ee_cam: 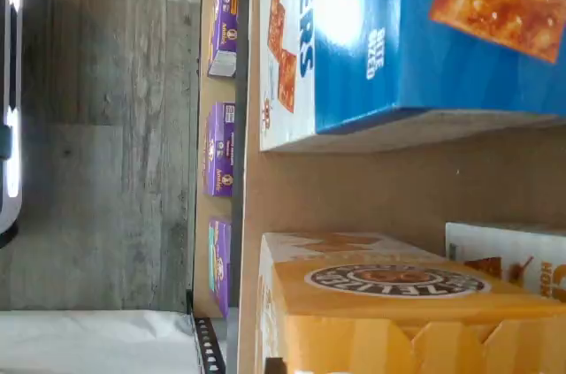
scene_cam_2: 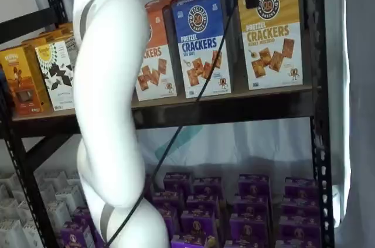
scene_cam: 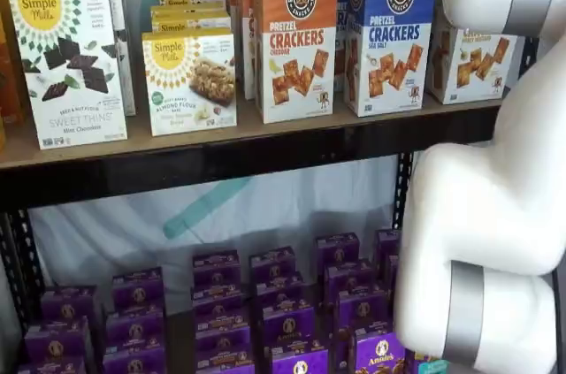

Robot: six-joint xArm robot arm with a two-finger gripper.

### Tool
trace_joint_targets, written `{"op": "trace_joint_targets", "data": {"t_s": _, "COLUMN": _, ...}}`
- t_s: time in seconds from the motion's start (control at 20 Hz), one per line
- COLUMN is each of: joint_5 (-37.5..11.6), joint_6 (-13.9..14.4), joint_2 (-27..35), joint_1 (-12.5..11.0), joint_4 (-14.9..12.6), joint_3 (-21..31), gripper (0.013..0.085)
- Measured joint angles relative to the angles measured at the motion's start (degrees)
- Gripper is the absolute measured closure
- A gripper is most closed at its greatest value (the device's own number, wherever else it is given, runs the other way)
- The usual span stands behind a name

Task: Retrieve the yellow and white box located on the top shelf, the sixth one from the left

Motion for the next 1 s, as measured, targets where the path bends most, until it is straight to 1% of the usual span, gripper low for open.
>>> {"op": "trace_joint_targets", "data": {"t_s": 0.25, "joint_5": 0.02, "joint_6": -0.05, "joint_2": -1.28, "joint_1": -0.05, "joint_4": -0.01, "joint_3": 0.66, "gripper": 0.0370}}
{"op": "trace_joint_targets", "data": {"t_s": 0.4, "joint_5": -2.26, "joint_6": -0.62, "joint_2": -3.99, "joint_1": -0.08, "joint_4": -0.65, "joint_3": 3.90, "gripper": 0.0370}}
{"op": "trace_joint_targets", "data": {"t_s": 0.5, "joint_5": -2.92, "joint_6": -1.03, "joint_2": -5.57, "joint_1": -0.30, "joint_4": -0.87, "joint_3": 5.64, "gripper": 0.0370}}
{"op": "trace_joint_targets", "data": {"t_s": 0.85, "joint_5": -0.41, "joint_6": -2.43, "joint_2": -9.49, "joint_1": -2.43, "joint_4": 0.14, "joint_3": 8.36, "gripper": 0.0370}}
{"op": "trace_joint_targets", "data": {"t_s": 1.0, "joint_5": -0.25, "joint_6": -2.96, "joint_2": -11.73, "joint_1": -2.91, "joint_4": 0.03, "joint_3": 10.29, "gripper": 0.0370}}
